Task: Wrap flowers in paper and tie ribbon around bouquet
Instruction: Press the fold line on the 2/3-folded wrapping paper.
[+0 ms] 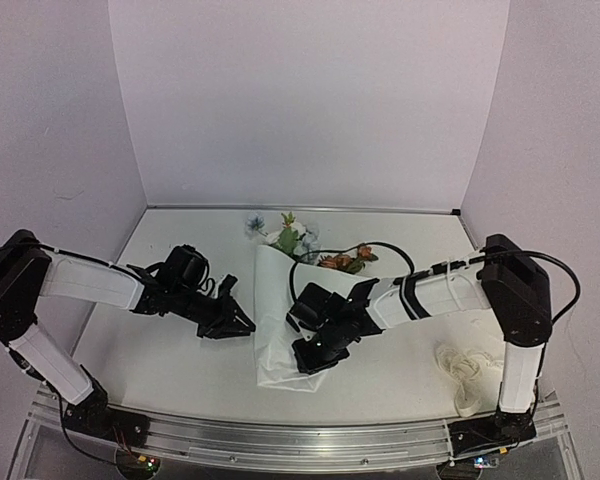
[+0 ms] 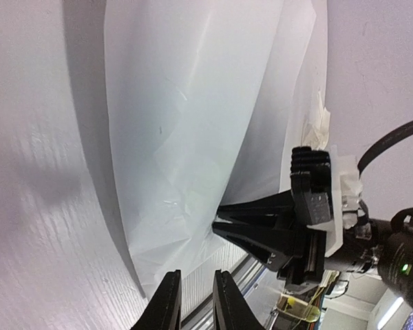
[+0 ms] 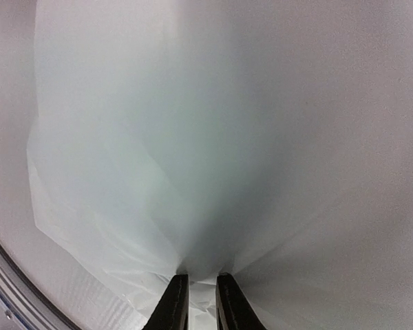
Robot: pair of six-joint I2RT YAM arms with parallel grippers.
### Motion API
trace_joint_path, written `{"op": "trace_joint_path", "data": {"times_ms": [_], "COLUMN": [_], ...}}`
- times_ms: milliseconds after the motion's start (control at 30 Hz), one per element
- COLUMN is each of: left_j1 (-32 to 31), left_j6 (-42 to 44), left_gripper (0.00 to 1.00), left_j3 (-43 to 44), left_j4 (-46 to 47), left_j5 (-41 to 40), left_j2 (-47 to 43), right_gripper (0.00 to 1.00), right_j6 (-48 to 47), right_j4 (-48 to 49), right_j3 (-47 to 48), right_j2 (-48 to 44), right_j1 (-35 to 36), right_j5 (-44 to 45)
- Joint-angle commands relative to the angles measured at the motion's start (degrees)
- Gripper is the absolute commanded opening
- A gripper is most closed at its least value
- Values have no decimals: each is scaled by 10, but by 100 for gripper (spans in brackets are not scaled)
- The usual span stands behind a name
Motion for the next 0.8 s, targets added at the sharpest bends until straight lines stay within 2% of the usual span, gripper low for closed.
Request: {"op": "trace_joint_path", "data": {"times_ms": [0,233,467,533,767], "left_j1": [-52,-101,-102,-90,-41], "left_j6": [-2,-61,-81,-90,-111], "left_gripper": [18,21,22,24,33], "left_j3": [51,47,35,27,20], "left_j4": [23,174,159,159,192], "left_j5": [8,50,-23,-43,-41], "left_j2": [34,135,181,182,194], "right_gripper": [17,16,15,15,15], "right_j6": [-28,-22,-13,-12,-12], "right_j4": [-80,-51,-48,-48,-48], "right_j3": [-74,-94,-101,-103,-104], "right_j2": [-15,-16,-10,-9,-1], "right_j1": [-6,-15,-15,-15,-15], "right_j5": [-7,-37,-40,-40,-42]}}
